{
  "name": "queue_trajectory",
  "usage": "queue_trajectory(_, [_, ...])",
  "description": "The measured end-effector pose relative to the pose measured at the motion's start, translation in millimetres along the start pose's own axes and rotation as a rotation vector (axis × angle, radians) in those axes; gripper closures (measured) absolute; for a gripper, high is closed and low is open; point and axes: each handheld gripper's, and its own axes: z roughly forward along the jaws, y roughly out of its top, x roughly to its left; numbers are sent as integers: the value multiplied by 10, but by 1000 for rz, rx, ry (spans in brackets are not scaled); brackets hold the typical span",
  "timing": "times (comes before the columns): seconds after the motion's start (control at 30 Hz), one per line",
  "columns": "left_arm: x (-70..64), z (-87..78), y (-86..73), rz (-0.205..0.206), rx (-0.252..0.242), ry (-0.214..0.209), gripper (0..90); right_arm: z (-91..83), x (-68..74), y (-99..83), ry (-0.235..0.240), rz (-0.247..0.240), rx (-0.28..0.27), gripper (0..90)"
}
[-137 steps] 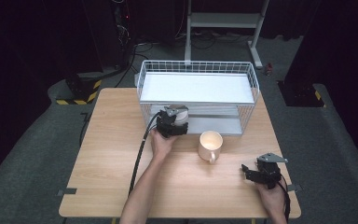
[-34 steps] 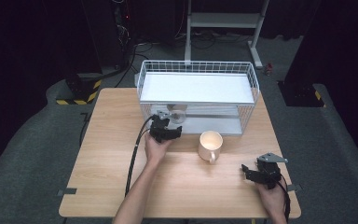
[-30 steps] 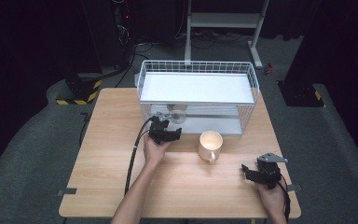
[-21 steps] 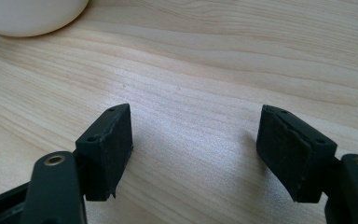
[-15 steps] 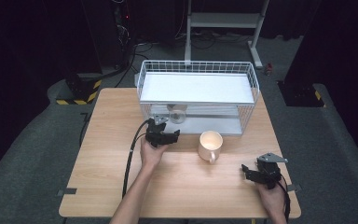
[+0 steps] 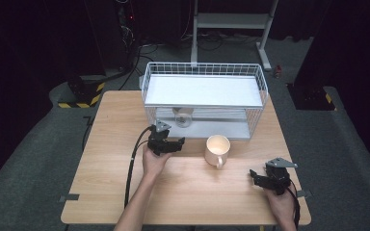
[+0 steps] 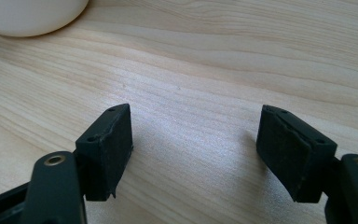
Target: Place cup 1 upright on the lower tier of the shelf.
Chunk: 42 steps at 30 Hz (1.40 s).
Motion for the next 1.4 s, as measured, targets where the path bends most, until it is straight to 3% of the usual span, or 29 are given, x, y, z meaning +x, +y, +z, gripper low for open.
queue_trajectory(0.63, [-35, -200, -40, 9, -3, -16, 213, 0, 0, 0, 0, 0, 0, 270])
queue_trajectory(0.77, [-34, -225, -43, 16, -4, -2, 212, 0, 0, 0, 0, 0, 0, 270])
queue_trajectory(1.4, [-54, -404, -146, -12, -29, -38, 203, 0, 0, 0, 0, 0, 0, 270])
